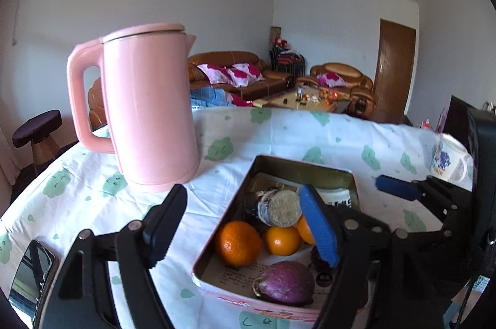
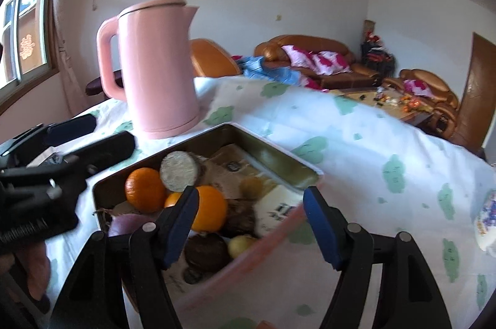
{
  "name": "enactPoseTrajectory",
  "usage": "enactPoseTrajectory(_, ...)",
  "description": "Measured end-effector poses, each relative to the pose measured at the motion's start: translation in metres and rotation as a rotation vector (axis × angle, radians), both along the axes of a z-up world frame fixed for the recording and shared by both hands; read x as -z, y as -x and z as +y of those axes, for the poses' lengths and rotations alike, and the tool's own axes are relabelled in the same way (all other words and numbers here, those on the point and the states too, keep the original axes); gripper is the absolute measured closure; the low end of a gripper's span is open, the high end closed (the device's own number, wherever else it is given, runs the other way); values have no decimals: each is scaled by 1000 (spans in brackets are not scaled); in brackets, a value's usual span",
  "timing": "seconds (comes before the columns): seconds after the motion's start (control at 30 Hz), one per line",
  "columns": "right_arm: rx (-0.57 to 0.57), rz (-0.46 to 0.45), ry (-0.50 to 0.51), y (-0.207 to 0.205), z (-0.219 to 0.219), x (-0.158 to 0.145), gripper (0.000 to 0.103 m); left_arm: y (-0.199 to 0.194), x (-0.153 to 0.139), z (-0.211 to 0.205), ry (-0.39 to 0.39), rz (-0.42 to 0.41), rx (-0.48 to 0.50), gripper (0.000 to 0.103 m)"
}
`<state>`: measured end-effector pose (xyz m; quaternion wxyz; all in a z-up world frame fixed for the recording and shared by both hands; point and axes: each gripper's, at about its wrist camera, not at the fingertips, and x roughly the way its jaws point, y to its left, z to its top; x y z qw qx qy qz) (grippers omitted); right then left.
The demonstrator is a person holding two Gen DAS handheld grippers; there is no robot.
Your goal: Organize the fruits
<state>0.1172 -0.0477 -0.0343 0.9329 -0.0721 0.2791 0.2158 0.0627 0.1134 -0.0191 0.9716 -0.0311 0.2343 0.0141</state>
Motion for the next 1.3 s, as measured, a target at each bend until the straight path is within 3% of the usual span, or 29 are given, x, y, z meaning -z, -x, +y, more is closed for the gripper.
enactPoseTrajectory(0.27,81,-110,-11,13,-25,-11,32,5,-1,-7,-3,-26,-14,21)
enactPoseTrajectory(0.43,99,-124,-37,14,-35,-13,31,5,-1,-15,-24,-28,-15,21)
enactPoseTrajectory(0.57,116,-136,-38,14,-38,-14,31,5,0,-18,-35,-40,-25,12)
enactPoseTrajectory(1.3,135,-144,-73,15,-46,-16,30,3,16,-19,-39,-48,-36,12)
